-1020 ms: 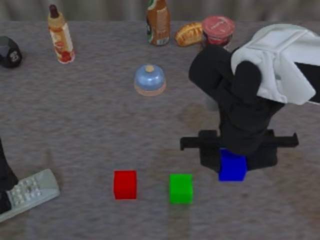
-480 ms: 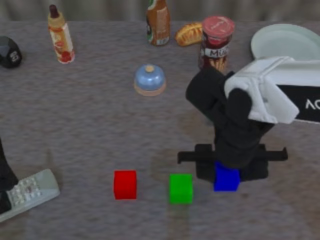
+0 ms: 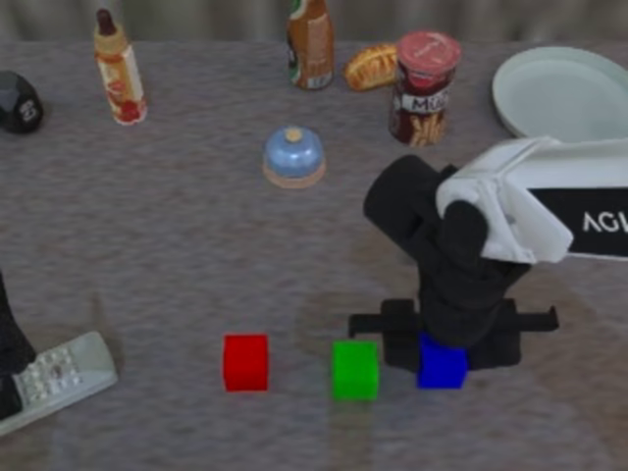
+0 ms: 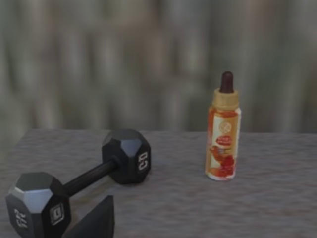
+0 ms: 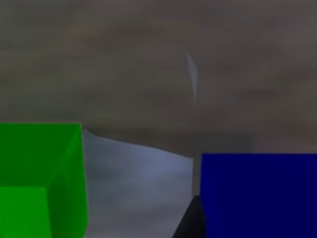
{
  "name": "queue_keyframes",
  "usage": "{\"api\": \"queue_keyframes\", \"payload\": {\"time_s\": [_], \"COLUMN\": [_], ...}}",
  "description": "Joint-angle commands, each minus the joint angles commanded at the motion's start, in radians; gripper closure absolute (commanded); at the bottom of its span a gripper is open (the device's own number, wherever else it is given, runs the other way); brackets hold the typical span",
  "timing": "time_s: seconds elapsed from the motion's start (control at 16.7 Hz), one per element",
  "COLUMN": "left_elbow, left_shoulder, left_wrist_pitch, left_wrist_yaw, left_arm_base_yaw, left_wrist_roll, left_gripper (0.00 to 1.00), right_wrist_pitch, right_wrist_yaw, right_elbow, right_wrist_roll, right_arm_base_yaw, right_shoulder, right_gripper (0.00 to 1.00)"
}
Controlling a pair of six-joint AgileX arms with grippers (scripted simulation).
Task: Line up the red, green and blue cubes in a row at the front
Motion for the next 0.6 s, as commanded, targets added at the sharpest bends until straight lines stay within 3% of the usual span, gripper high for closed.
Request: {"api": "queue_keyframes", "payload": {"time_s": [0.6], "left_elbow": [0.0], "left_shoulder": [0.0], "left_wrist_pitch": [0.0], "left_wrist_yaw": [0.0], "left_arm_base_yaw": [0.0], "left_wrist_roll": [0.0], "left_gripper": [0.0], "right_wrist_pitch": [0.0], "right_wrist_yaw": [0.0], "right_elbow": [0.0], "right_wrist_roll": [0.0], "right_arm_base_yaw": [0.0], "right_shoulder": [0.0], "right_gripper": [0.17]}}
